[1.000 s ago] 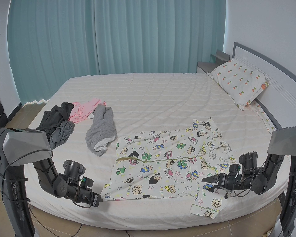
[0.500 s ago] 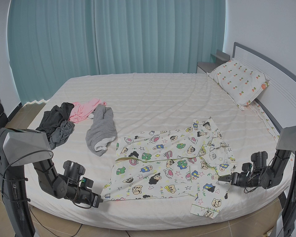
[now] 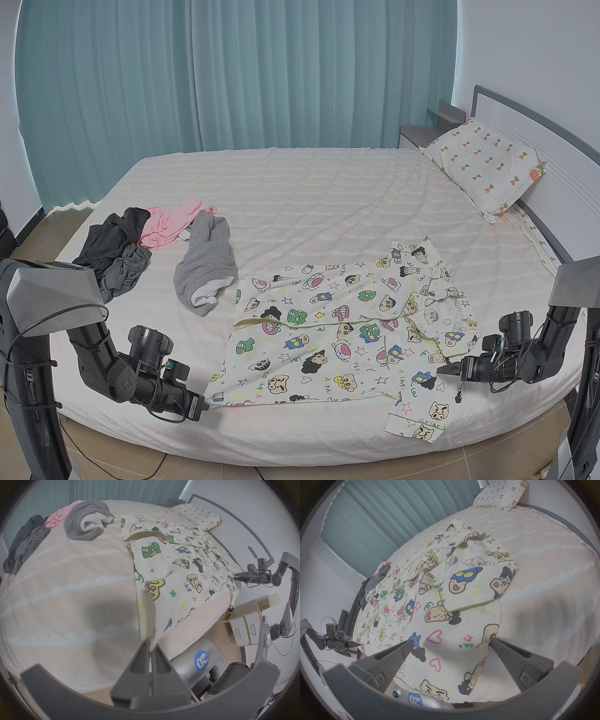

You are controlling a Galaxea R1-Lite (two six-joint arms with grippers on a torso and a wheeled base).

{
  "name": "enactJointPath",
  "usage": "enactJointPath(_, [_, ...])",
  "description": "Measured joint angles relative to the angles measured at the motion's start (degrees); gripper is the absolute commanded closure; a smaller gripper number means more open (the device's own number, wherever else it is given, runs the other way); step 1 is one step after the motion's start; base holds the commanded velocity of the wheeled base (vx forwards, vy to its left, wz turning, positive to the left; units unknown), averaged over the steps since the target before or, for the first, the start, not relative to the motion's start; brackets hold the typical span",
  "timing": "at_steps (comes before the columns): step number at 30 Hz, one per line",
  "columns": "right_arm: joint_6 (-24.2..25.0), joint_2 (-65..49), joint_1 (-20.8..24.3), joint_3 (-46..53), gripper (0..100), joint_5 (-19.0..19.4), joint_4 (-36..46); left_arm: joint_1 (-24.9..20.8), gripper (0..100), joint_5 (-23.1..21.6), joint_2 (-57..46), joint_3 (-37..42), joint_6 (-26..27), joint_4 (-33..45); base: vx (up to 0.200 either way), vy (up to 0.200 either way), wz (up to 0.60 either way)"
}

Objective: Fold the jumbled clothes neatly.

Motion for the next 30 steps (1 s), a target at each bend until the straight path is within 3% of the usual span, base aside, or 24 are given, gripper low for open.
enactJointPath(14, [-0.7,0.3,1.0,0.0,0,-2.1,0.5,0.0,100,0.1,0.1,0.1,0.0,-0.3,0.000,0.000,0.00])
enactJointPath(15, [-0.8,0.4,1.5,-0.4,100,-2.1,0.6,-0.1,100,0.1,0.1,0.1,0.0,-0.5,0.000,0.000,0.00])
enactJointPath(30, [-2.7,-0.1,2.2,-0.9,100,-3.8,4.5,-0.5,100,1.4,0.4,1.1,0.4,-2.5,0.000,0.000,0.00])
